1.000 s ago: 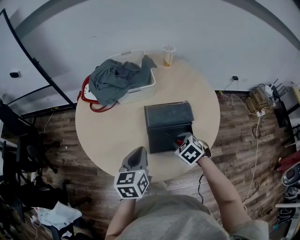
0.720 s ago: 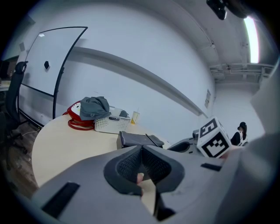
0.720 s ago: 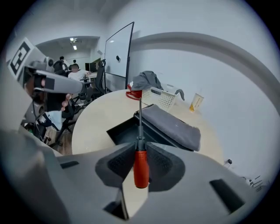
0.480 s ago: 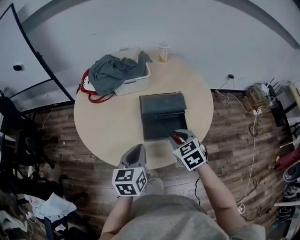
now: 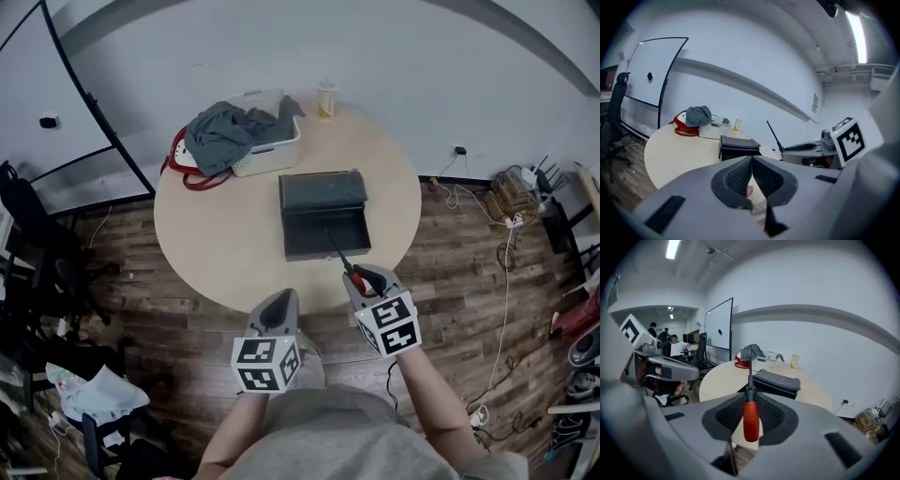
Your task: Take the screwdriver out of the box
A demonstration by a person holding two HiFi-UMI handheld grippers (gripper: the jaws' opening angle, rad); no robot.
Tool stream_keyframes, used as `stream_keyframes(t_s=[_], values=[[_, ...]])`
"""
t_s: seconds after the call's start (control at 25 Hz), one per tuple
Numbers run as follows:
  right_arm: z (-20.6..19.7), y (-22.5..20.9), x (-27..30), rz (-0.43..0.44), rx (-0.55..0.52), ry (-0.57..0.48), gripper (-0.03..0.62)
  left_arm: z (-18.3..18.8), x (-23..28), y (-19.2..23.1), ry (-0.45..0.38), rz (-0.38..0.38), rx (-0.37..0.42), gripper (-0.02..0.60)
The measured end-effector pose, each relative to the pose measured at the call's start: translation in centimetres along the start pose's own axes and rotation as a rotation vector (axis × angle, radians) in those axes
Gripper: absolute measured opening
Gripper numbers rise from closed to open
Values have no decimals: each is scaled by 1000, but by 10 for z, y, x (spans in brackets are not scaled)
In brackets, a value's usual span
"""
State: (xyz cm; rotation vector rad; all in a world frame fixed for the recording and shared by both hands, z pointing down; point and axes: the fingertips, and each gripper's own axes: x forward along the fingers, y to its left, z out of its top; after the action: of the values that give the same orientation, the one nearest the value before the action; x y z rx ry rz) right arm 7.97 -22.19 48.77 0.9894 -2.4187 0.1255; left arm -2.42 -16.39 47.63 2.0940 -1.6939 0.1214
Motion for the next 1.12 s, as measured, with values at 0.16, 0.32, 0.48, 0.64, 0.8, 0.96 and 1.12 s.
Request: stream_keyframes(t_s=[0.16, 0.32, 0.48, 0.64, 0.8, 0.96, 1.12], values=[[-4, 8, -25, -31, 51, -57, 72, -6, -17, -10, -7, -2, 6, 5], [-7, 11, -46, -69, 113, -103, 72, -8, -29, -16, -15, -5, 10, 3], [-9, 19, -65, -95, 169, -143, 72, -11, -39, -20, -20, -7, 11, 3], [-10, 27, -76, -105, 185, -167, 72, -13, -46, -23, -25, -10, 17, 4], [-11, 31, -81, -104, 180, -170, 71, -13, -48, -27, -35, -16, 16, 5], [-9, 33, -84, -102, 182, -179, 71, -12, -49, -30, -39, -19, 16, 4], [-5, 34, -87, -98, 186, -193, 71, -10, -50, -31, -41, -17, 15, 4]])
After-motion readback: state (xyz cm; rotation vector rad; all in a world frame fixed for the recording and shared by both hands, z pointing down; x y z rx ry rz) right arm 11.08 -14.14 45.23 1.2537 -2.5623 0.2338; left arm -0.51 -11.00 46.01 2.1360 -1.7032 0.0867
